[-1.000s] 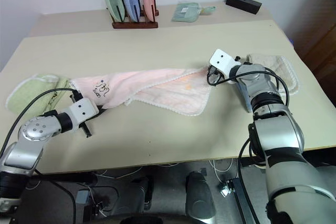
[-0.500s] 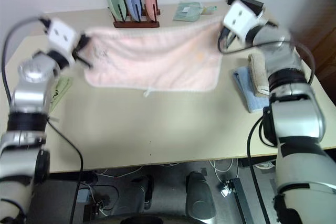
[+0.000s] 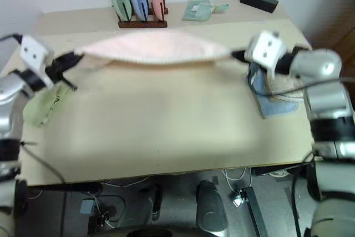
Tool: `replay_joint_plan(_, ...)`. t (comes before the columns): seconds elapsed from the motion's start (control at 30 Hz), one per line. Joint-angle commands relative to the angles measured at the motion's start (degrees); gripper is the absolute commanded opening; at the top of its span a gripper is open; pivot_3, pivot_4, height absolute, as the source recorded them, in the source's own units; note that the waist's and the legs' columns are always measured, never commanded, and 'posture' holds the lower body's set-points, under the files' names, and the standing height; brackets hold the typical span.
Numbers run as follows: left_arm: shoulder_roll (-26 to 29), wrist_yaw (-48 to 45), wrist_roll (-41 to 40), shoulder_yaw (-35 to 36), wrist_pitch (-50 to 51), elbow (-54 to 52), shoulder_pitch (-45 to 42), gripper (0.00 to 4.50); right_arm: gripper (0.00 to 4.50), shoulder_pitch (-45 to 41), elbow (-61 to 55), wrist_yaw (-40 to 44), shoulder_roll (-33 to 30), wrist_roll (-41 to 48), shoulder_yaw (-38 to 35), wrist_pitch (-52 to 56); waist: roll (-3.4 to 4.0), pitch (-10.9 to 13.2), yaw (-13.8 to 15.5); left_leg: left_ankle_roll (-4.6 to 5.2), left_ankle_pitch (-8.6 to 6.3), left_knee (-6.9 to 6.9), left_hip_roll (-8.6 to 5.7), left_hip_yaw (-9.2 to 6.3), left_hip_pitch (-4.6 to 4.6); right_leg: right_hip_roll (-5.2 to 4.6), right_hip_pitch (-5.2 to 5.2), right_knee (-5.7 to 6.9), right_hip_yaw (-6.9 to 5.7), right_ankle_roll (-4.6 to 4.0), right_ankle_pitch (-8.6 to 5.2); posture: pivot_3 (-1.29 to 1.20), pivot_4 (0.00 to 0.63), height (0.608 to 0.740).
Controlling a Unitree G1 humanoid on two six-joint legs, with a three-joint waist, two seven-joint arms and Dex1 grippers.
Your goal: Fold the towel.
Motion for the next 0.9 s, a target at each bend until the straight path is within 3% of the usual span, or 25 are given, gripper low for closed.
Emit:
replay_joint_plan(0.03, 4.67, -4.34, -6.72, 5.86, 9.93, -12.79, 9.35, 0.0, 0.08, 8.77, -14.21, 2.63, -5.42, 6.87, -7.44, 10.38, 0.0, 0.0, 0.36, 0.05, -0.03, 0.16, 0.0, 0.0, 0.0, 0.0, 0.03, 0.1, 0.01, 0.0, 0.0, 0.0, 0.15, 0.74)
replay_joint_plan(0.23, 10.14, -12.26, -11.96, 13.2, 20.55, -26.26, 31.06, 0.0, 0.08, 30.43, -27.33, 10.45, -12.83, 14.64, -18.22, 22.78, -0.05, -0.01, 1.28, 0.11, -0.07, 0.22, 0.06, 0.1, 0.55, 0.03, 0.69, -0.07, 0.06, -0.24, -0.11, 0.0, 0.15, 0.74)
replay_joint_plan(0.37, 11.54, -13.26, -10.05, 13.13, 20.16, -25.97, 34.93, 0.0, 0.08, 32.95, -27.69, 9.91, -13.04, 15.12, -19.82, 23.81, -0.07, -0.01, 1.46, 0.2, -0.13, 0.25, 0.07, 0.12, 0.9, 0.03, 1.15, -0.28, 0.03, -0.32, -0.16, 0.0, 0.15, 0.74)
replay_joint_plan(0.63, 9.23, -10.87, -6.21, 4.4, 16.22, -17.67, 23.22, 0.0, 0.08, 22.26, -17.64, 5.42, -10.0, 7.52, -10.68, 16.82, -0.16, -0.04, 1.8, 0.19, -0.14, 0.23, 0.07, 0.13, 0.84, 0.03, 1.11, -0.37, 0.01, -0.38, -0.1, 0.0, 0.15, 0.74)
replay_joint_plan(0.77, 6.74, -8.71, -0.42, -1.78, 10.28, -8.25, 14.26, 0.0, 0.08, 14.7, -9.1, 3.98, -7.34, 2.79, -5.27, 12.21, -0.16, -0.04, 2.04, 0.21, -0.15, 0.21, 0.05, 0.15, 0.88, 0.03, 1.12, -0.35, 0.01, -0.13, -0.01, 0.0, 0.15, 0.74)
replay_joint_plan(0.87, 6.4, -9.11, 0.5, -2.68, 8.74, -6.27, 12.91, 0.0, 0.08, 13.39, -7.19, 4.28, -6.85, 2.0, -4.47, 10.88, -0.16, -0.04, 2.18, 0.21, -0.15, 0.2, 0.05, 0.15, 0.83, 0.03, 1.08, -0.36, 0.02, -0.09, 0.01, 0.0, 0.15, 0.74)
replay_joint_plan(0.9, 4.76, -8.15, 2.43, -4.9, 6.75, -1.74, 8.94, 0.0, 0.08, 9.16, -2.42, 2.4, -4.44, -0.24, -2.43, 8.85, -0.16, -0.04, 2.21, 0.24, -0.16, 0.18, 0.05, 0.15, 0.83, 0.03, 1.07, -0.38, 0.02, -0.07, 0.0, 0.0, 0.15, 0.74)
